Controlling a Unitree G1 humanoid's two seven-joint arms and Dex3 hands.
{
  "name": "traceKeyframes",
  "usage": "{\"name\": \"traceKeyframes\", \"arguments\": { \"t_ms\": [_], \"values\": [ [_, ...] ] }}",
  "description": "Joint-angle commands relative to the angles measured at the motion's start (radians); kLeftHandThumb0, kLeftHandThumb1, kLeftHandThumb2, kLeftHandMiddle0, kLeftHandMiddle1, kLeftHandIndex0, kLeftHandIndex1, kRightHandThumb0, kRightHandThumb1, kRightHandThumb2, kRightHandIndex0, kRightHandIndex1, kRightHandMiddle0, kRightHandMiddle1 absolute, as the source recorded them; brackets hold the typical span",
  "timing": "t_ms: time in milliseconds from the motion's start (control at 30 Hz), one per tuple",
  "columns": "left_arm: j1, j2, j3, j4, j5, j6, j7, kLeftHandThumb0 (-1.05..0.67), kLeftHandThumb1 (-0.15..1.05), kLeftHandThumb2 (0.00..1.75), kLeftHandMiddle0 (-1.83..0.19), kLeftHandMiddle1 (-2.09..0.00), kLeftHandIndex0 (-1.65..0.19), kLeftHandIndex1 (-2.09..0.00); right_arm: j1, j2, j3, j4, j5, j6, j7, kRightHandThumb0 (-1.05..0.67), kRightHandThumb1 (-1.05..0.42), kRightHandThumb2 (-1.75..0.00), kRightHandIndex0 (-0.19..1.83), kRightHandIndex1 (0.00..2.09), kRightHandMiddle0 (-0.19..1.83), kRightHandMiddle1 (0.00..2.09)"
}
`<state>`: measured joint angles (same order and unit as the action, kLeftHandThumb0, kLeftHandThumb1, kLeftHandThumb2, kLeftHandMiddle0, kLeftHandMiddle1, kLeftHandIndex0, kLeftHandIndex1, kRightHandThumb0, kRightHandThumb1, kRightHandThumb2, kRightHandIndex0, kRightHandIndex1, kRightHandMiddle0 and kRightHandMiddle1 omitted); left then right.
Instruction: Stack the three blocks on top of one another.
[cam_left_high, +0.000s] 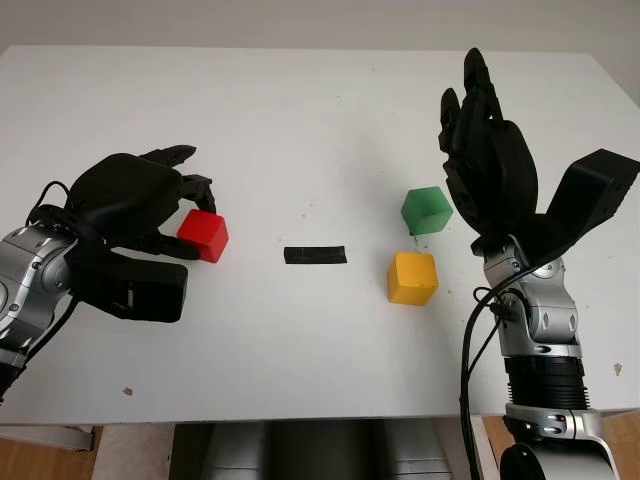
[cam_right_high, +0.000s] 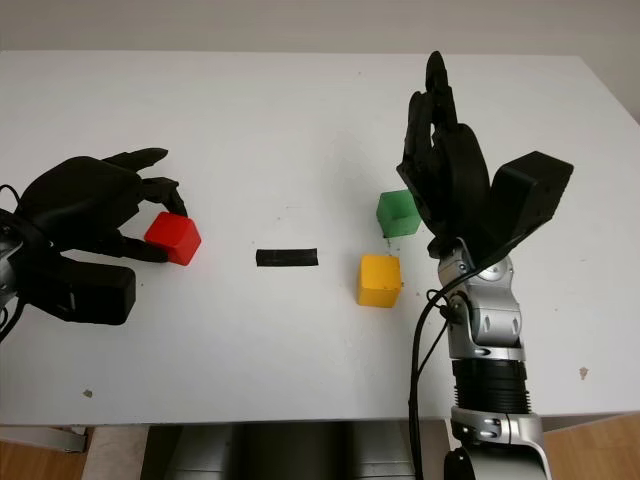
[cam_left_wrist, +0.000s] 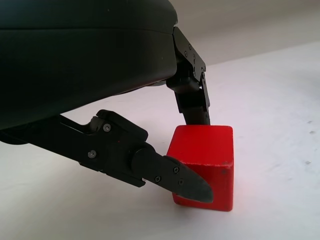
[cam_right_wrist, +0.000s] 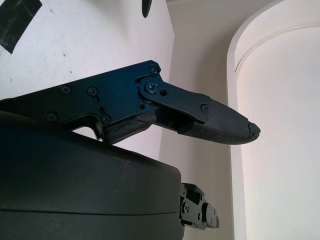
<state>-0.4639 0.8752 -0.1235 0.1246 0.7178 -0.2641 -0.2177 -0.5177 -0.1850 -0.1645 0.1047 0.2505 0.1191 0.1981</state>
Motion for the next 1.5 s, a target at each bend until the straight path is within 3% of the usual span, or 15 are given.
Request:
{"name": "traceKeyframes", "arguments": {
  "t_ms": [0,233,467,700,867,1000,1233,1467],
  "values": [
    [0.010,-0.003,0.020,0.008,-0.015,-0.013,0.024,-0.45,1.01,0.06,-0.21,-0.06,-0.37,-1.35,0.004,0.004,0.000,-0.022,0.002,-0.006,-0.001,-0.73,-1.05,-0.78,-0.19,0.00,-0.19,0.00],
    [0.024,-0.013,0.039,0.005,-0.095,-0.012,0.006,-0.46,1.03,0.06,-0.22,-0.06,-0.29,-1.47,0.009,0.006,0.002,-0.030,0.001,-0.004,-0.003,-0.72,-1.05,-0.78,-0.19,0.00,-0.19,0.00],
    [0.037,-0.094,0.088,-0.096,-0.327,0.062,-0.115,-0.46,1.04,0.05,-0.24,-0.06,-0.26,-1.58,0.016,0.012,0.006,-0.044,-0.002,0.008,-0.012,-0.73,-1.05,-0.78,-0.19,0.00,-0.19,0.00],
    [0.045,-0.191,0.109,-0.222,-0.529,0.260,-0.239,-0.45,1.02,0.05,-0.22,-0.06,-0.26,-1.66,0.023,0.017,0.016,-0.054,-0.015,0.013,-0.026,-0.73,-1.05,-0.75,-0.19,0.00,-0.19,0.00],
    [0.051,-0.297,0.105,-0.252,-0.627,0.358,-0.239,-0.45,1.01,0.05,-0.22,-0.05,-0.26,-1.61,0.029,0.012,0.022,-0.063,-0.023,0.022,-0.033,-0.73,-1.05,-0.75,-0.19,0.00,-0.19,0.00],
    [0.057,-0.341,0.075,-0.254,-0.602,0.376,-0.217,-0.44,1.00,0.05,-0.20,-0.05,-0.28,-1.60,0.031,0.006,0.021,-0.071,-0.029,0.032,-0.032,-0.73,-1.05,-0.73,-0.19,0.00,-0.19,0.00],
    [0.076,-0.449,-0.020,-0.299,-0.454,0.496,-0.102,-0.40,1.01,0.05,-0.18,-0.05,-0.24,-1.91,0.032,0.005,0.017,-0.078,-0.040,0.039,-0.036,-0.73,-1.05,-0.73,-0.19,0.00,-0.19,0.00],
    [0.054,-0.491,-0.104,-0.308,-0.307,0.564,-0.062,-0.33,1.03,0.06,-0.18,-0.05,-0.16,-1.98,0.029,0.011,0.020,-0.078,-0.051,0.032,-0.042,-0.73,-1.05,-0.72,-0.19,0.00,-0.19,0.00]
  ]
}}
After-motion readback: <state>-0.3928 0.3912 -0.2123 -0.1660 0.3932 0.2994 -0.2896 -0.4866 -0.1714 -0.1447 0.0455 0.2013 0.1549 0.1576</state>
